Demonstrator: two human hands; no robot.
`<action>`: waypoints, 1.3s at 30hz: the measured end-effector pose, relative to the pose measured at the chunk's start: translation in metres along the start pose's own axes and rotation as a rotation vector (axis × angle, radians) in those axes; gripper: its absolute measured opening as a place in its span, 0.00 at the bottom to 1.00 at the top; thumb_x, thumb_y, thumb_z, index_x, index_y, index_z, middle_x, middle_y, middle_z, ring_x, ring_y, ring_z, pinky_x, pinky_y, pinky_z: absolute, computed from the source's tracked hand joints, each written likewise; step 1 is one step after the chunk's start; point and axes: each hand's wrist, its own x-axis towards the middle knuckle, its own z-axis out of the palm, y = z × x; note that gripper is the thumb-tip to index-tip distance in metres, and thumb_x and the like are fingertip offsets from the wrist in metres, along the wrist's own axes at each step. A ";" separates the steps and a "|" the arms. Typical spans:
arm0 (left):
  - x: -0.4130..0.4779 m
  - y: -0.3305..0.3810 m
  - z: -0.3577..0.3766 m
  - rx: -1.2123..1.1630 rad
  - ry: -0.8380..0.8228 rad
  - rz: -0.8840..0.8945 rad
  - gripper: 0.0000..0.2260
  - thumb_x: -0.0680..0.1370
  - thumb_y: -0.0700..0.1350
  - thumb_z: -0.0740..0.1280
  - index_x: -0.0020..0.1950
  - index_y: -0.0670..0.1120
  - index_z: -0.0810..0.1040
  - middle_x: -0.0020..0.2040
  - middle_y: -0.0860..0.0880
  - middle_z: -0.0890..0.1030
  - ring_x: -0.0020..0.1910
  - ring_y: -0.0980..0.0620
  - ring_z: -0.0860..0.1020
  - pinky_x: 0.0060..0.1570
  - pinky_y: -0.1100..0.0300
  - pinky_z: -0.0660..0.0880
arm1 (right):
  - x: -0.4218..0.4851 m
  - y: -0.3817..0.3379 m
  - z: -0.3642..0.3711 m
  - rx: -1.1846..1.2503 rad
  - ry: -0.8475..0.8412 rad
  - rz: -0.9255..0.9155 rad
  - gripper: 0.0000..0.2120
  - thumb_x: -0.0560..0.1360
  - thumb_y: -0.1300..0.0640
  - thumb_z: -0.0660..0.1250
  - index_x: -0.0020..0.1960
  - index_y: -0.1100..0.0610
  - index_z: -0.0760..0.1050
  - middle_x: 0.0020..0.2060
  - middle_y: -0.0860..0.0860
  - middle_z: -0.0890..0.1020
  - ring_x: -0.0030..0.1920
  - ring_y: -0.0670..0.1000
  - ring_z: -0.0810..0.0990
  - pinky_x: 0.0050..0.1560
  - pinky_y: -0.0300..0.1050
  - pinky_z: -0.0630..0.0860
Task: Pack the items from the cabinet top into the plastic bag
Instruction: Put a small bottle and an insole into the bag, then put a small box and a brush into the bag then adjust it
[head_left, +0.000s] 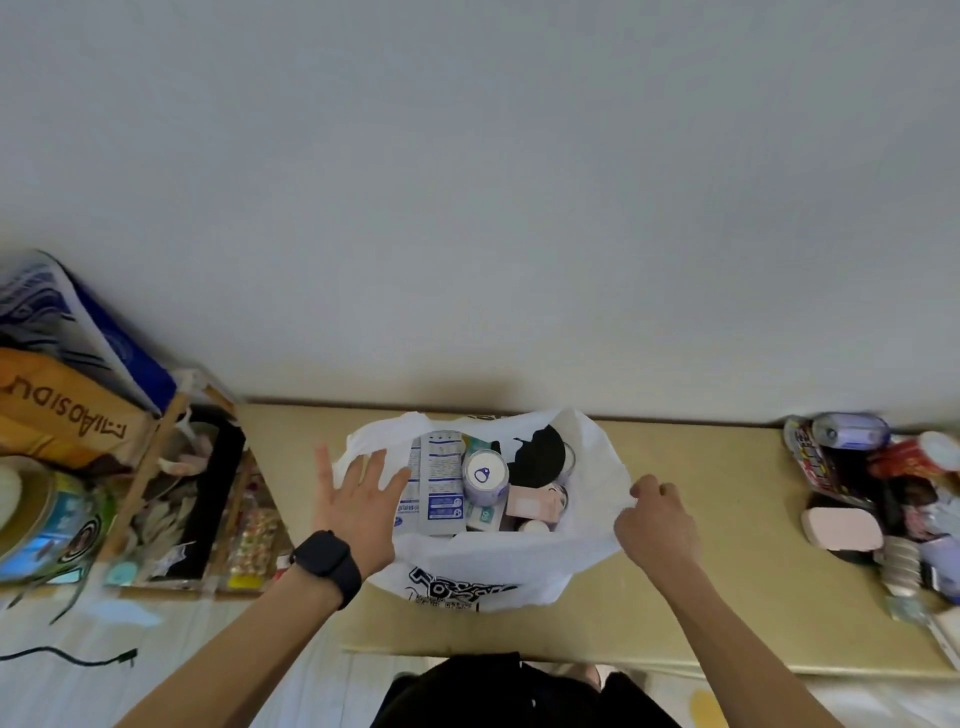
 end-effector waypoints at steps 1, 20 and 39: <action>0.001 0.000 0.000 -0.001 0.007 -0.001 0.39 0.73 0.60 0.66 0.79 0.58 0.51 0.80 0.44 0.51 0.78 0.43 0.52 0.51 0.31 0.17 | -0.001 0.004 0.001 0.114 0.036 0.034 0.17 0.73 0.66 0.58 0.61 0.57 0.70 0.56 0.56 0.74 0.43 0.59 0.73 0.44 0.49 0.70; 0.031 0.177 -0.114 -0.195 0.366 0.435 0.19 0.76 0.56 0.62 0.66 0.54 0.74 0.60 0.50 0.79 0.62 0.45 0.75 0.71 0.32 0.45 | -0.030 0.074 -0.013 0.686 0.374 0.237 0.06 0.79 0.60 0.62 0.54 0.57 0.75 0.52 0.51 0.78 0.54 0.55 0.78 0.53 0.49 0.73; 0.096 0.529 -0.144 -0.027 -0.052 0.821 0.29 0.76 0.63 0.60 0.74 0.55 0.61 0.75 0.49 0.65 0.72 0.44 0.66 0.70 0.40 0.59 | 0.041 0.392 -0.046 0.538 0.065 0.674 0.27 0.76 0.47 0.67 0.70 0.58 0.68 0.66 0.58 0.75 0.65 0.59 0.74 0.62 0.49 0.72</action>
